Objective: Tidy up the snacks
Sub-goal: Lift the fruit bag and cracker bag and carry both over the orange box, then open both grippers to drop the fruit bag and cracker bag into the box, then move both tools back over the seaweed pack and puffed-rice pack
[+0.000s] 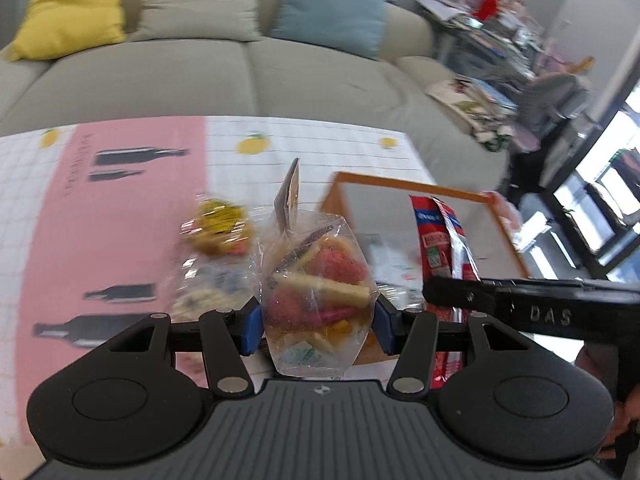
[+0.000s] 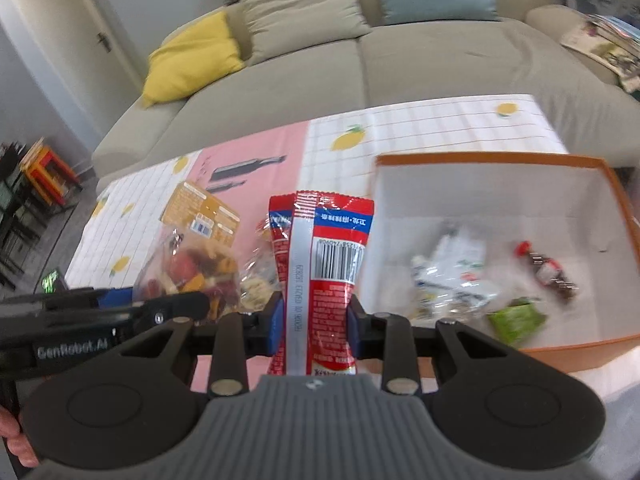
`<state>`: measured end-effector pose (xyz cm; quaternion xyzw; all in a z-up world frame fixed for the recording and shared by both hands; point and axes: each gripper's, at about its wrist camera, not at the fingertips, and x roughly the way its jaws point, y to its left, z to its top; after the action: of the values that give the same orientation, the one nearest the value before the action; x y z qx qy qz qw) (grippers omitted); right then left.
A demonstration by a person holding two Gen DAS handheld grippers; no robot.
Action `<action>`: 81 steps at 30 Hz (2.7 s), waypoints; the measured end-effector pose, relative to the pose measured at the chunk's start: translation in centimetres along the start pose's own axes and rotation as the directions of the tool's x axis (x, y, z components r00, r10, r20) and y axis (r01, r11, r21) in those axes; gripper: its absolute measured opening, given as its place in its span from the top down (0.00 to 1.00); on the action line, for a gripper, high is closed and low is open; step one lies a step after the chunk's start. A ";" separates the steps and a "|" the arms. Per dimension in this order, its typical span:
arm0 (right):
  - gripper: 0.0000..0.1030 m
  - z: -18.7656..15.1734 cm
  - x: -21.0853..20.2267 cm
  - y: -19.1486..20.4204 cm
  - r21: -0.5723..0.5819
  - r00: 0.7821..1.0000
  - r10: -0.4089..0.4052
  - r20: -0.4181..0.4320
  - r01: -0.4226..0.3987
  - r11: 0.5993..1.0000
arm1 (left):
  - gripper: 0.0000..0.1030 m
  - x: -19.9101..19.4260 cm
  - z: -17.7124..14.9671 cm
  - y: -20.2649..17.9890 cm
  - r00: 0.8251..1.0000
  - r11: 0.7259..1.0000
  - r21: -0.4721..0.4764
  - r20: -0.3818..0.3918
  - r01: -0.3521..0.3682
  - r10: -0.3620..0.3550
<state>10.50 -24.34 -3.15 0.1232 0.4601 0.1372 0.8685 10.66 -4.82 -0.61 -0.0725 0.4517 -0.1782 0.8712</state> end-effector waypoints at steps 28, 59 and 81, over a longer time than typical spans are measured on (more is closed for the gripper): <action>0.71 6.2 5.3 -16.6 0.018 0.957 -0.259 -0.131 0.263 0.965 | 0.41 16.9 7.3 -10.2 0.963 0.966 0.158 -0.206 0.206 -0.172; 0.63 5.7 14.0 -20.4 -0.027 0.892 -0.311 -0.329 0.320 0.947 | 0.23 21.5 6.8 -11.4 0.952 0.926 0.368 -0.303 0.078 0.040; 0.37 7.0 6.8 -14.9 -0.009 0.887 -0.416 -0.200 0.423 0.906 | 0.23 10.3 7.3 -9.9 0.985 0.947 0.301 -0.161 0.115 -0.069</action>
<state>21.85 -36.42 -9.54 0.0220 0.5619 -0.0502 0.8254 19.64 -18.16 -1.38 0.0572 0.4778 -0.2923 0.8265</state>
